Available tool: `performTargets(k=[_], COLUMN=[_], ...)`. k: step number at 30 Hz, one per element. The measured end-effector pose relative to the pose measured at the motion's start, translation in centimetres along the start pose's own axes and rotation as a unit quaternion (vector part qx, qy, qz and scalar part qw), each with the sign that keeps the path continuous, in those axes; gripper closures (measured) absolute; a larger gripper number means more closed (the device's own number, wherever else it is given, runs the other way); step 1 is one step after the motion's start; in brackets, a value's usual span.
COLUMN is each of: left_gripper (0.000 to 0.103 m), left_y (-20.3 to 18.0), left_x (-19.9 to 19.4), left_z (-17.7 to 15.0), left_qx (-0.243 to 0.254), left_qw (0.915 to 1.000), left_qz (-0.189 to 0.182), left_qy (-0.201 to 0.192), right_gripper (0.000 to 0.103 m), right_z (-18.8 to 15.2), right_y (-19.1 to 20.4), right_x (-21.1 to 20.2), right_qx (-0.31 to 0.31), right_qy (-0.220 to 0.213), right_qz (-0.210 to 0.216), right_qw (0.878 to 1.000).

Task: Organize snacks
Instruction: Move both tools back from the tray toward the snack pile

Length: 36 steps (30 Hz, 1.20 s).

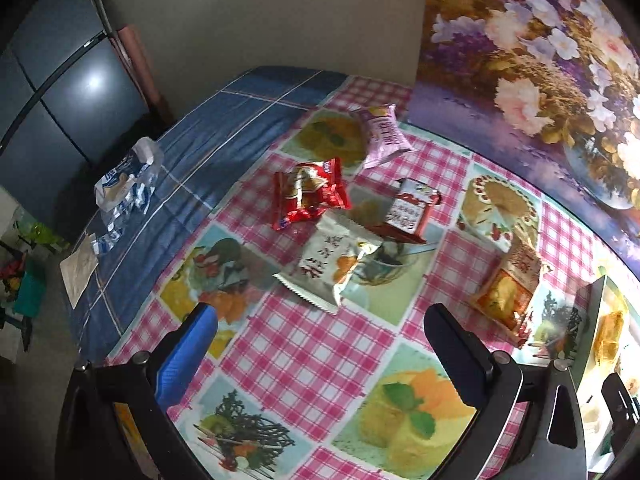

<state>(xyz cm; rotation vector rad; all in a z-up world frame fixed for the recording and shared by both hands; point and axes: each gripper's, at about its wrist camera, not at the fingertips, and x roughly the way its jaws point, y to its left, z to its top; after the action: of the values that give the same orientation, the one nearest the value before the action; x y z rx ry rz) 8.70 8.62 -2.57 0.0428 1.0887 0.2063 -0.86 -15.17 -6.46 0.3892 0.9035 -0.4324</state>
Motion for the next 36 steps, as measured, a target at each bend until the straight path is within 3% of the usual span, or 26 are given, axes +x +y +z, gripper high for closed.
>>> performTargets(k=[6, 26, 36], left_gripper=[0.000, 0.000, 0.000], left_y=[1.7, 4.9, 4.6], left_x=[0.6, 4.6, 6.3], left_z=[0.0, 1.0, 2.7], left_qx=[-0.021, -0.083, -0.047], left_qw=[0.9997, 0.9947, 0.9956], left_qz=[0.006, -0.039, -0.078], left_qy=[0.007, 0.045, 0.024], right_gripper=[0.000, 0.000, 0.000], right_z=[-0.5, -0.7, 1.2], right_y=[1.7, 5.2, 6.0], right_x=[0.2, 2.3, 4.1], right_qx=[-0.017, -0.040, -0.025], right_qy=[0.003, -0.001, 0.002], right_qz=[0.021, 0.066, 0.076], right_qw=[1.000, 0.997, 0.997])
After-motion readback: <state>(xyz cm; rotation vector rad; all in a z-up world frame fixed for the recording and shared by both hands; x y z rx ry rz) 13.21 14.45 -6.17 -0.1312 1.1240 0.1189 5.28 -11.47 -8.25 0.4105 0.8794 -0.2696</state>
